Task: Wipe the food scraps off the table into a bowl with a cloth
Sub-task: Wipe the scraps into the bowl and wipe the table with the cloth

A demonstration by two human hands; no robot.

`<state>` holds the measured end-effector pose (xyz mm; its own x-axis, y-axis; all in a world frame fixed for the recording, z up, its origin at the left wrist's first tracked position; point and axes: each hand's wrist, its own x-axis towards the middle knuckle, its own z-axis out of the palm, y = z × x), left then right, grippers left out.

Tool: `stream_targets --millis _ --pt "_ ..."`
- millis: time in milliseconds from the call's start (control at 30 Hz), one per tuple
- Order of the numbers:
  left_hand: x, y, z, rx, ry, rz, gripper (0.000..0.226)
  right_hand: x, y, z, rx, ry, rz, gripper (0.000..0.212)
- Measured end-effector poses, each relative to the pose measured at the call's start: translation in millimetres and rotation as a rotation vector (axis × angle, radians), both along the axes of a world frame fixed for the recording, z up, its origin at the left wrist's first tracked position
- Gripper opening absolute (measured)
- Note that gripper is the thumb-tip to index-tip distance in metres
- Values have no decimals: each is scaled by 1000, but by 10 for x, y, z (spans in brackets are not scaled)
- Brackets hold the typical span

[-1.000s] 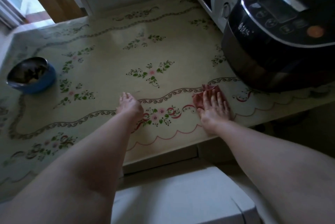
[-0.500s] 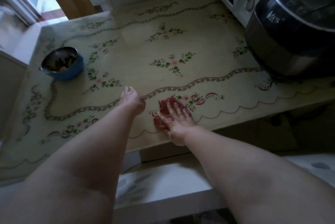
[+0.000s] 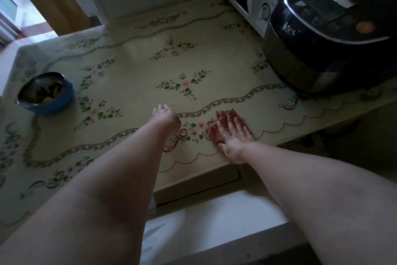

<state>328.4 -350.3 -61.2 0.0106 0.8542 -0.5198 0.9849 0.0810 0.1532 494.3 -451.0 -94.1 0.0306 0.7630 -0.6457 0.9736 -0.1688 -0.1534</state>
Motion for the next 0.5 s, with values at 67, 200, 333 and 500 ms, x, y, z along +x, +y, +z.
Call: stream_targets --millis 67,200,333,500 --pt "66 74 -27 -16 6 -11 67 109 122 -32 30 -5 -46 69" --pt "161 274 -119 -78 20 5 72 294 441 -60 46 19 -105 70" --pt "213 560 -195 -89 21 40 79 416 825 -113 85 10 -169 70" --pt "147 923 -272 -69 53 119 80 540 1397 -195 171 -12 -284 69"
